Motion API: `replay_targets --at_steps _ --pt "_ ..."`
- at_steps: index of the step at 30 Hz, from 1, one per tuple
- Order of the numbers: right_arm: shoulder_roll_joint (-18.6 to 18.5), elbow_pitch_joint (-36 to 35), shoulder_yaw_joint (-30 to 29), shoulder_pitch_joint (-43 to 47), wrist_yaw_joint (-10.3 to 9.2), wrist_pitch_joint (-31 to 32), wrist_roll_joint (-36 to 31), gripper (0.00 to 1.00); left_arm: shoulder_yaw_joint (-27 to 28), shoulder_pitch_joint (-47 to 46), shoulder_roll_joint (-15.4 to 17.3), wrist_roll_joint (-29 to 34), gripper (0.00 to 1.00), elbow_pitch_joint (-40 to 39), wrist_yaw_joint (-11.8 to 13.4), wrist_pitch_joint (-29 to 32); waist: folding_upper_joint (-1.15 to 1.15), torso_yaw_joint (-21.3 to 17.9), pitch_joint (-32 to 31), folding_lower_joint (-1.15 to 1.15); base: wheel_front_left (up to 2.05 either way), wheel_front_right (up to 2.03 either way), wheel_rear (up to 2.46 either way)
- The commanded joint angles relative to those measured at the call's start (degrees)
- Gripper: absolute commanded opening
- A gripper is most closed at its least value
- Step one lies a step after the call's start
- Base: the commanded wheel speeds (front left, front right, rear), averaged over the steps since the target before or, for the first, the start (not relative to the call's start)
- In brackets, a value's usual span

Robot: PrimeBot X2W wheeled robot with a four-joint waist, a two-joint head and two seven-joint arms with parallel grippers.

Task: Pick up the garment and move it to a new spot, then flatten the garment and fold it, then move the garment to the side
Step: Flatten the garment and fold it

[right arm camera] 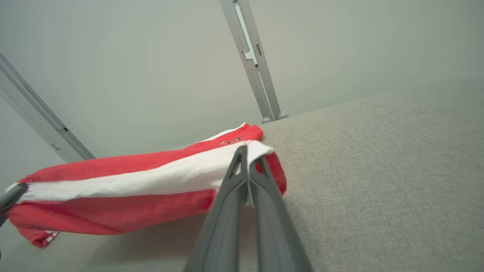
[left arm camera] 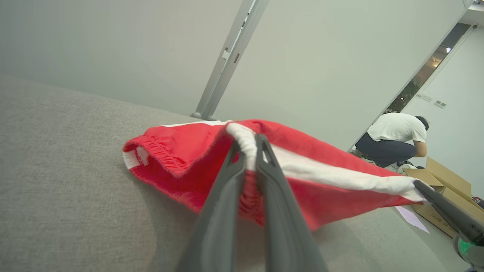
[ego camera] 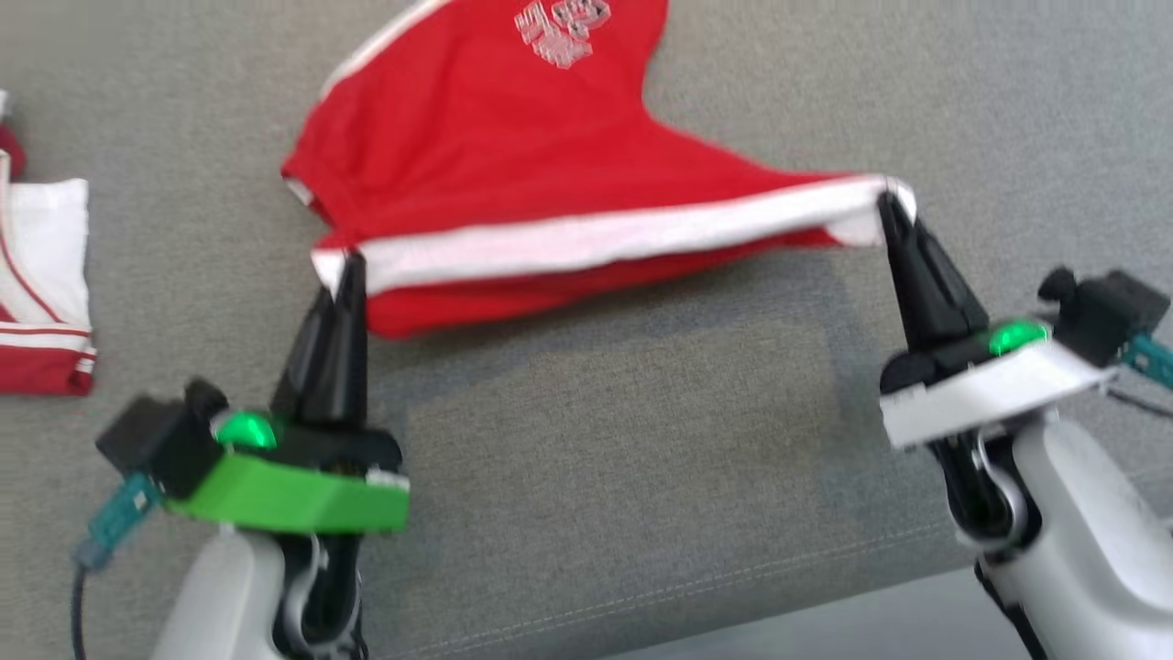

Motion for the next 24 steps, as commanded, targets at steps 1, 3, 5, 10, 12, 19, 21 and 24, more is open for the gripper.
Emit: replay_targets --at_steps 1,3,5,10,12,19,21,24 --pt "-0.5 -0.96 -0.24 2.6 0.0 -0.2 -0.02 0.0 -0.14 2.5 -0.28 0.99 0.0 -0.93 -0.22 -0.12 0.0 2.25 -4.63 0.0 0.0 0.0 0.0" --pt "-1.13 -3.13 -0.58 6.76 0.0 -0.21 0.11 0.0 -0.35 6.42 -0.74 1.84 0.0 -2.8 -0.21 -0.13 0.0 2.49 -6.5 0.0 0.0 0.0 0.0" --pt "-1.44 -5.88 -1.02 11.15 0.0 0.22 0.64 0.0 0.11 10.34 -1.62 2.55 0.0 -4.88 -0.21 -0.12 0.0 2.46 -8.23 0.0 0.0 0.0 0.0" --pt "-1.86 -14.87 -3.12 21.12 0.0 3.5 0.68 0.0 3.6 19.26 -3.46 3.06 0.0 -10.29 -0.18 -0.13 0.0 1.36 -11.22 0.0 0.0 0.0 0.0" --pt "-1.58 -18.7 -4.13 24.61 0.0 5.54 0.0 0.0 4.77 22.33 -3.81 3.17 0.0 -12.39 -0.18 -0.14 0.0 0.78 -11.79 0.0 0.0 0.0 0.0" --pt "0.38 -25.63 -6.47 30.9 0.0 11.93 -1.61 0.0 3.35 27.92 -4.04 2.06 0.0 -13.97 -0.18 -0.13 0.0 0.28 -12.66 0.0 0.0 0.0 0.0" --pt "0.92 -25.63 -6.6 30.95 0.01 13.19 -2.09 0.0 2.57 27.52 -4.33 1.51 0.0 -13.3 -0.18 -0.14 0.0 0.83 -12.66 0.0 0.0 0.0 0.0" --pt "1.54 -25.03 -6.81 30.51 0.0 14.18 -1.89 0.0 1.79 26.73 -4.93 0.5 0.0 -12.5 -0.18 -0.13 0.0 1.55 -12.62 0.0 0.0 0.0 0.0"
